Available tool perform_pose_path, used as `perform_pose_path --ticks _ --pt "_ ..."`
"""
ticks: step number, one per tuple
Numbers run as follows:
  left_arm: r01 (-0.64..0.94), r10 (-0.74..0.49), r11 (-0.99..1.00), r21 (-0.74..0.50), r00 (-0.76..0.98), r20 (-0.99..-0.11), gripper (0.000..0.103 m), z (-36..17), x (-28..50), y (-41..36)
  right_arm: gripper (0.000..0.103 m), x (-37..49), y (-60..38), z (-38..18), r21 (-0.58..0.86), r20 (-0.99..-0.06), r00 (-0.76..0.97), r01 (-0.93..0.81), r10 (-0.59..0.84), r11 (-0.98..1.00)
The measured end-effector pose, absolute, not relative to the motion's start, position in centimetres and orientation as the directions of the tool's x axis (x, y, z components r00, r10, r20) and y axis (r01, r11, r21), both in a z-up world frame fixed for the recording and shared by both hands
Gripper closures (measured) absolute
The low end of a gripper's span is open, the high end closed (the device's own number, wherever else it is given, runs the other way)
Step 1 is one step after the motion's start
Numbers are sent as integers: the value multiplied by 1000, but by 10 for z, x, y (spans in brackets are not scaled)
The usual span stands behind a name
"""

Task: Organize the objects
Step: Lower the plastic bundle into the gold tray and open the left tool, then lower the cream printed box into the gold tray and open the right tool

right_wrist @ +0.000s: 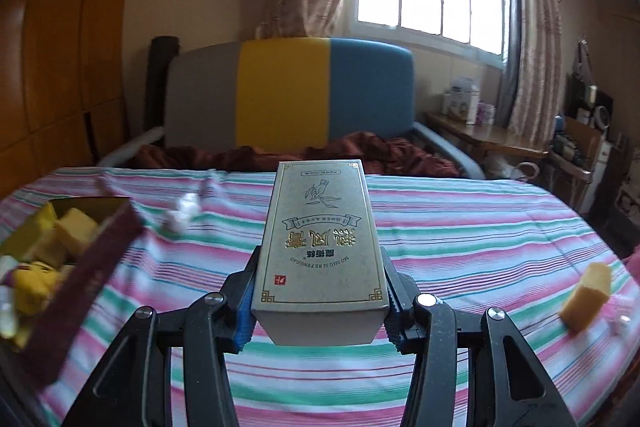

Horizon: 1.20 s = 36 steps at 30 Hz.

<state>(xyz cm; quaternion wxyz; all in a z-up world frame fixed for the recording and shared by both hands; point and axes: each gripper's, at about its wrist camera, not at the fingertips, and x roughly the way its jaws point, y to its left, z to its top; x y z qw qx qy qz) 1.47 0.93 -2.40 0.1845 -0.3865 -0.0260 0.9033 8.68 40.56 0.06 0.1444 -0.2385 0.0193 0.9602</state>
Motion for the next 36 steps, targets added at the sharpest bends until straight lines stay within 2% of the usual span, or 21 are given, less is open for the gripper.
perform_pose_path --ticks 5,9,13,17,20,26,31,36 --pt "-368 388 -912 -183 -622 -681 43 -12 7 38 52 85 382 -1 24 -484 -854 -231 191 -973" --pt "-449 414 -880 -157 -561 -717 43 -11 -6 78 52 88 365 -1 43 -490 -859 -195 150 -980" --pt "-491 315 -870 -42 -490 -813 43 -26 -26 118 52 91 352 4 57 -484 -867 -171 123 -984" --pt "-536 280 -844 -6 -431 -858 43 -39 -39 137 52 94 344 10 66 -476 -873 -151 102 -986" --pt "-558 238 -829 48 -429 -871 43 -47 -44 146 52 93 338 12 68 -475 -875 -140 92 -988" --pt "-504 163 -854 128 -495 -854 41 -47 -50 124 52 89 324 19 88 -480 -876 -96 42 -992" --pt "-466 167 -879 100 -499 -850 41 -47 -56 98 52 82 301 26 129 -492 -869 -17 -49 -992" --pt "-411 236 -912 -3 -518 -822 41 -38 -50 81 51 61 258 26 216 -567 -802 77 -189 -973"
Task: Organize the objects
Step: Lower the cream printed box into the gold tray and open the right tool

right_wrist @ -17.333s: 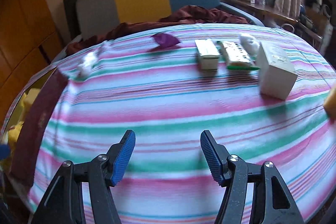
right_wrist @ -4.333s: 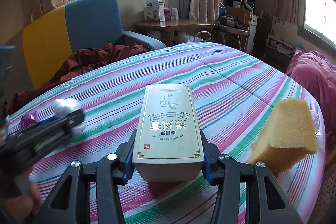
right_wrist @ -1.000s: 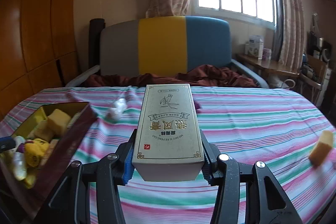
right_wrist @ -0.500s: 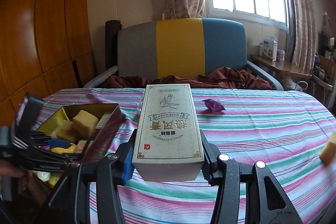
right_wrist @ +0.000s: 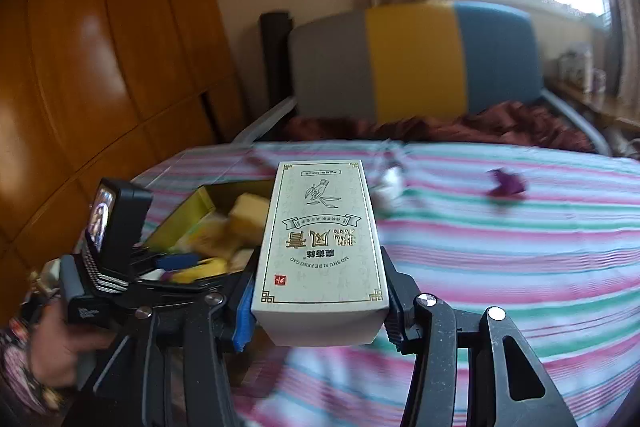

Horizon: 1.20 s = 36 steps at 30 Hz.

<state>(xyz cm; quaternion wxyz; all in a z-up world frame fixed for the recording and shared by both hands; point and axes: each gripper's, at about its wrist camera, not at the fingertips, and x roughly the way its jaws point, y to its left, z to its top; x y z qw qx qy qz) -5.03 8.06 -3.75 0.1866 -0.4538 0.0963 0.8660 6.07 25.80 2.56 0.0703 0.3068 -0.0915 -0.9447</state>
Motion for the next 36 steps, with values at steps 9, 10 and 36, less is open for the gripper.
perform_pose_path --ticks 9,10,36 --pt "-200 293 -956 -214 -668 -684 41 -14 -26 19 52 26 198 13 191 -680 -712 61 -177 -980" --pt "-186 292 -956 -228 -683 -669 41 -12 -24 14 52 22 193 11 177 -689 -707 49 -160 -983" --pt "-111 362 -904 -413 -713 -600 41 -9 -10 -12 66 32 174 -2 116 -664 -734 88 -143 -989"
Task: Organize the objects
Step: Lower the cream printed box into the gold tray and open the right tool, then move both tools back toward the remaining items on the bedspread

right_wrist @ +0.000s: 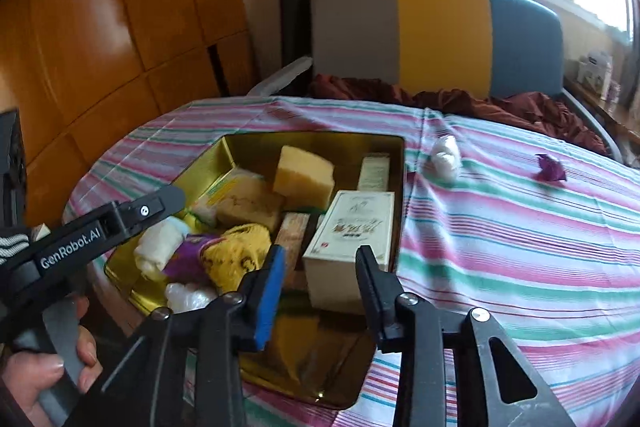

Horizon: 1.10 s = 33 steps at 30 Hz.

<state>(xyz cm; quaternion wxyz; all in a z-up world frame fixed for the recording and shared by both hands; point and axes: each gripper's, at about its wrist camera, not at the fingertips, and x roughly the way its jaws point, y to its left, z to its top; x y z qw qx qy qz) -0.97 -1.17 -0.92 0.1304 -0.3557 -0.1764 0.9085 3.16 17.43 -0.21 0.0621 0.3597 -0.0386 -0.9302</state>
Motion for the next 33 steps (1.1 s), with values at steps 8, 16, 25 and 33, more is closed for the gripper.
perform_pose_path --ticks 8,16,25,33 --pt "-168 397 -900 -403 -698 -595 40 -10 -5 1 66 19 176 -9 156 -670 -717 118 -193 -981" --pt "-265 492 -861 -434 -650 -579 38 -14 1 23 51 39 226 16 73 -593 -804 8 -50 -997" --pt "-423 600 -800 -425 -571 -561 35 -8 22 65 48 29 306 -14 21 -704 -697 -206 132 -978" --pt "-498 630 -772 -394 -520 -577 35 -4 34 98 37 34 345 -31 0 -715 -677 -251 175 -968"
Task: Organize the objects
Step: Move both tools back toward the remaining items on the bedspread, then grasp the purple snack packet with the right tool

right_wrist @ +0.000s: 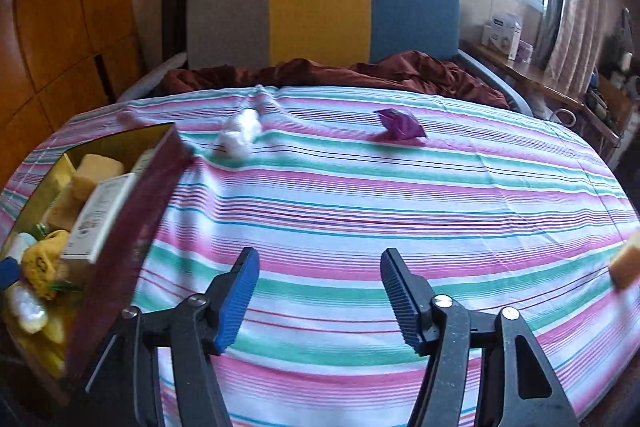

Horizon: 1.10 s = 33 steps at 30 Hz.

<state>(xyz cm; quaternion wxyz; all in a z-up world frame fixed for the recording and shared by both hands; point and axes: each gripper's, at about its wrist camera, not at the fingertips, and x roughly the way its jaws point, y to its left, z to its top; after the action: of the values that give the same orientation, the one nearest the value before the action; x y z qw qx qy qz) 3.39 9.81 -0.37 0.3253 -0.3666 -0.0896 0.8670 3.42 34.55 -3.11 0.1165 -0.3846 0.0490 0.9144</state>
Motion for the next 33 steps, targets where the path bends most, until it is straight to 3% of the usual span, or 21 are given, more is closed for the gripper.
perform_pose_path --ticks 13,29,33 --pt "-612 633 -731 -303 -443 -635 35 -1 37 171 30 -1 415 -49 -4 -710 -677 -271 194 -963" --pt "-647 625 -701 -302 -352 -696 34 -17 23 223 28 -136 499 -55 59 -667 -724 -284 174 -957" --pt "-636 616 -709 -306 -345 -708 35 -21 15 227 38 -158 505 -65 92 -693 -709 -267 130 -959"
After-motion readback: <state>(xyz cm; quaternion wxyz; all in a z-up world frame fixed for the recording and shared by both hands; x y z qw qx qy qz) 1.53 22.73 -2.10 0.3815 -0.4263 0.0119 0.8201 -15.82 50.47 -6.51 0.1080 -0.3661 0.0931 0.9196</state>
